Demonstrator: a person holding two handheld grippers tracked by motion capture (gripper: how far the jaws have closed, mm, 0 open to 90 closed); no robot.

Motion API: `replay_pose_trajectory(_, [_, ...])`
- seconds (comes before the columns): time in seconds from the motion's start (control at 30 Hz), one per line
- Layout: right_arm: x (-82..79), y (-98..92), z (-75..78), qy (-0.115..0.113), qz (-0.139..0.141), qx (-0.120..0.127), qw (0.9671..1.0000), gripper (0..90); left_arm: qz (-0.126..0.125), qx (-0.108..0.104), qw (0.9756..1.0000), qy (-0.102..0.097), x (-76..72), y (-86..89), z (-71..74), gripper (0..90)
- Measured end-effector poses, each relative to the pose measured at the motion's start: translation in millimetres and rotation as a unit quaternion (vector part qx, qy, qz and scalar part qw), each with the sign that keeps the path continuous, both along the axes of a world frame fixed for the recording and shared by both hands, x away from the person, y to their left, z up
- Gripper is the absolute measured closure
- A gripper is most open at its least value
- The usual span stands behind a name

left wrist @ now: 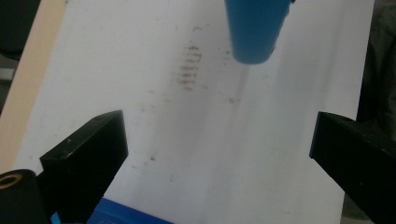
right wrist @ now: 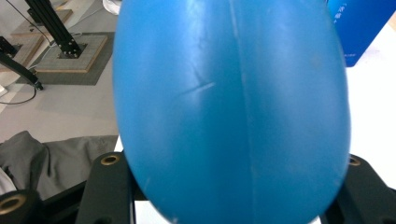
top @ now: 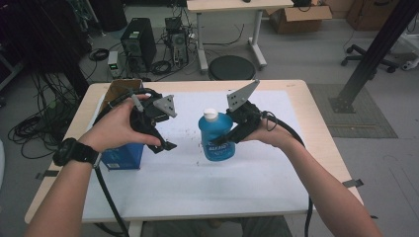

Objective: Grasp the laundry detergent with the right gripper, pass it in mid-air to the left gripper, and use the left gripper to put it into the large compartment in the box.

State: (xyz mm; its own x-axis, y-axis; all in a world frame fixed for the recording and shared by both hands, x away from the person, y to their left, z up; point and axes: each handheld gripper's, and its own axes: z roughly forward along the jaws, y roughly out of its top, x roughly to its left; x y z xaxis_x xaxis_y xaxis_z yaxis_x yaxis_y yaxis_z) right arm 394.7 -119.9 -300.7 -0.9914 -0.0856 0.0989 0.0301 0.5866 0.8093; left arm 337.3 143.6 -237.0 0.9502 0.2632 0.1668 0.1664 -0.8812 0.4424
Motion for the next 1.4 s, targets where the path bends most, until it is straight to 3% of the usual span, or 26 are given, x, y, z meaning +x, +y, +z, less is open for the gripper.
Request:
replay_pose_trajectory(0.2, [-3.1,11.7,6.7,-0.001,0.012,-0.005,0.9999,42.4,-0.011,-0.003,0.9999,-0.009,-0.3,-6.7,17.2,4.9])
replay_pose_trajectory(0.53, [-10.0,39.1,12.2,-0.006,0.035,-0.025,0.9991,42.5,-0.026,-0.012,0.9995,-0.01,-2.6,-18.9,31.2,4.9])
replay_pose_trajectory(0.7, [-12.1,48.5,13.2,-0.008,0.04,-0.03,0.9987,42.4,-0.023,-0.015,0.9996,0.009,-3.5,-26.0,32.9,4.7])
replay_pose_trajectory(0.97, [-13.3,54.9,13.2,-0.01,0.043,-0.03,0.9986,42.5,-0.039,0.008,0.9991,0.012,-4.5,-40.0,31.9,4.1])
replay_pose_trajectory(1.4, [-13.8,53.7,14.6,-0.012,0.04,-0.024,0.9989,42.5,-0.044,0.017,0.9987,0.021,-1.2,-47.7,32.2,10.2])
